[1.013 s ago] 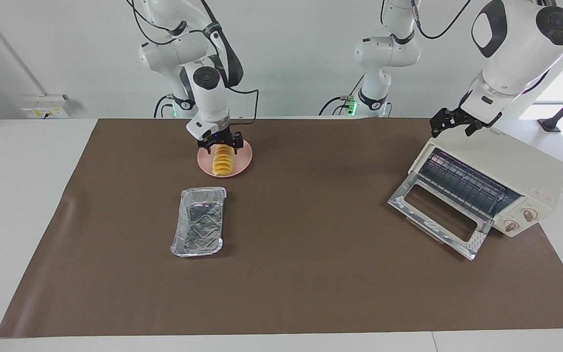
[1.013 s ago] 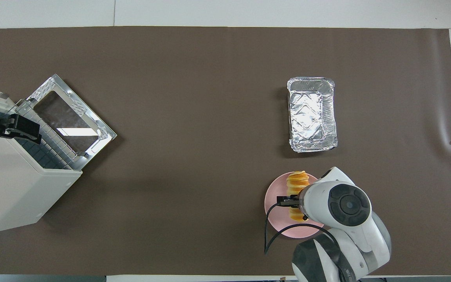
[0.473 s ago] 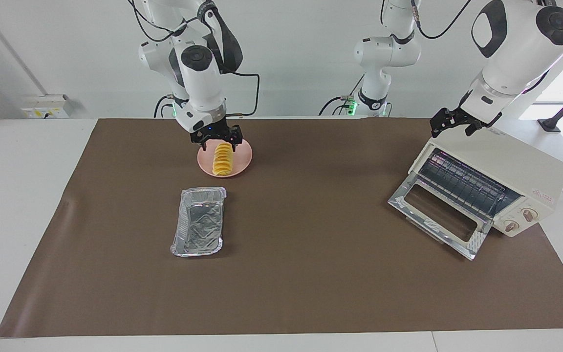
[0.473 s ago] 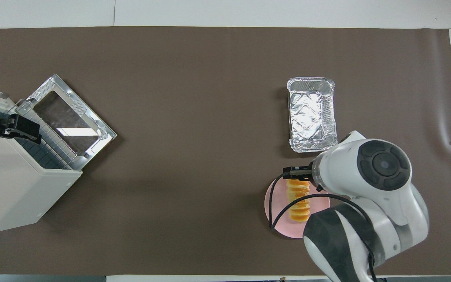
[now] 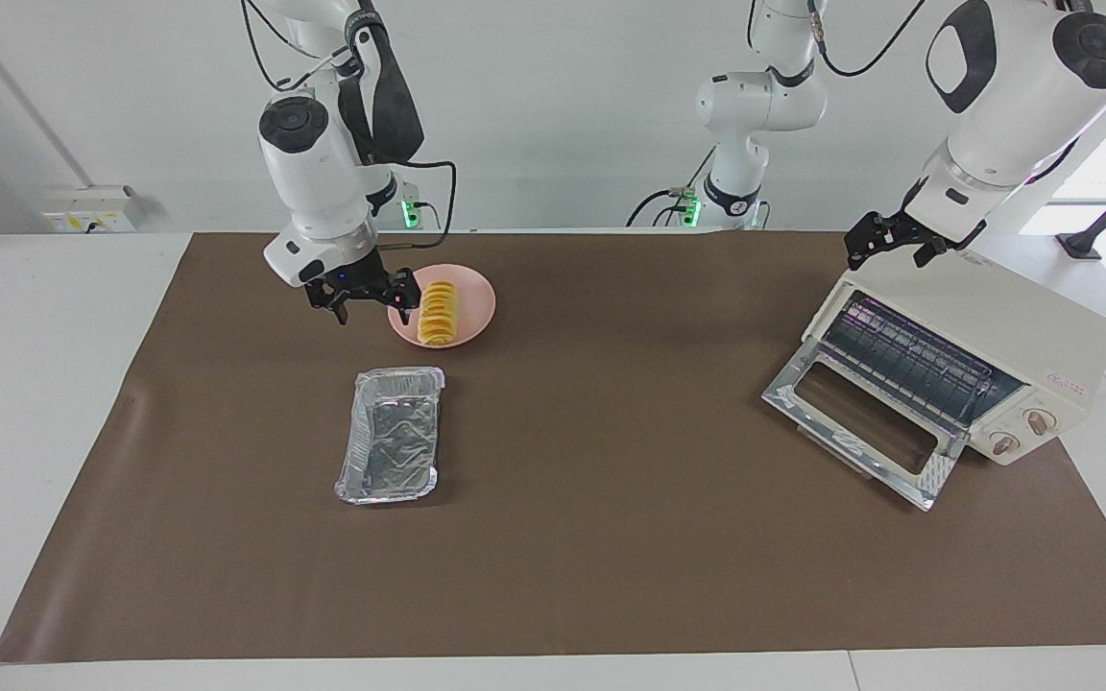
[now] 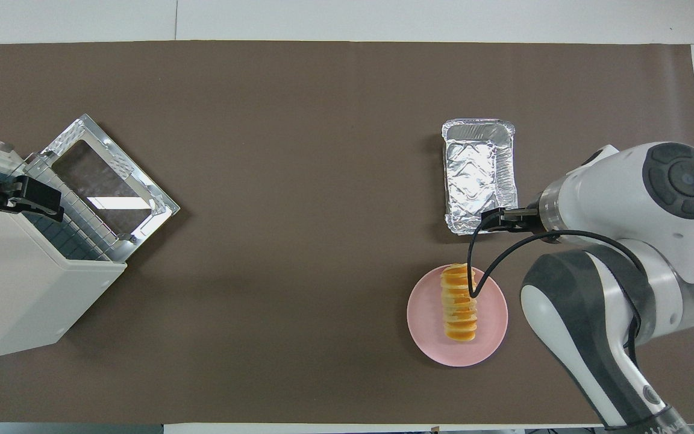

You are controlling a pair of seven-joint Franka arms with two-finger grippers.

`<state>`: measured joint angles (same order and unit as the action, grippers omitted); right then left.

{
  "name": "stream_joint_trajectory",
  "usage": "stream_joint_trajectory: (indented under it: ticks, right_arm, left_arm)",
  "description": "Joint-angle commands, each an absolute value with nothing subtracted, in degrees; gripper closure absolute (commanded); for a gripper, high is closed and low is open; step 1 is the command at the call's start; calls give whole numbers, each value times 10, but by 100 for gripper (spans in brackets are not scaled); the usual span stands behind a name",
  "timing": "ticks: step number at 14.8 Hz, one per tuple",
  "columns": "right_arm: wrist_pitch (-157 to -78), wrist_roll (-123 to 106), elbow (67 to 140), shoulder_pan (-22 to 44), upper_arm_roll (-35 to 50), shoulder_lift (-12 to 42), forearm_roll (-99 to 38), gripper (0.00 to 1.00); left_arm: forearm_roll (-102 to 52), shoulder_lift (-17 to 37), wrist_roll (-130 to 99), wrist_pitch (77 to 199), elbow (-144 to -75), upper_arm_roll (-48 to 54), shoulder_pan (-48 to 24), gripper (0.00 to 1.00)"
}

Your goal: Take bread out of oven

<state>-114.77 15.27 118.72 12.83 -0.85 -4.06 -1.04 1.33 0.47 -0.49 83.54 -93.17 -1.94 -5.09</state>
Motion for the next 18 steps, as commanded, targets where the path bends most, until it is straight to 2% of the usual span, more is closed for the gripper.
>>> stream_joint_trajectory:
  ticks: [1, 4, 7, 11, 14, 16, 18]
  right_arm:
    - [-1134, 126, 1154, 85, -5, -39, -11, 0]
    - [-1132, 103, 1113, 36, -8, -47, -11, 0]
    - [-1105, 29, 1105, -2, -10, -73, -11, 0]
    - [-967, -37, 1034, -17, -11, -74, -5, 0]
    - [-854, -38, 950, -23, -12, -53, -4, 0]
    - [-815, -40, 897, -33, -13, -27, -3, 0]
    - [-816, -41, 883, -35, -14, -23, -3, 0]
  left_arm:
    - [11, -10, -4, 844, -946, -16, -46, 0]
    - [11, -10, -4, 844, -946, -16, -46, 0]
    - [11, -10, -4, 844, -946, -16, -46, 0]
    - [11, -10, -4, 844, -946, -16, -46, 0]
    - [11, -11, -4, 844, -946, -16, -45, 0]
    - [11, -11, -4, 844, -946, -16, -46, 0]
    - [11, -10, -4, 844, -946, -16, -46, 0]
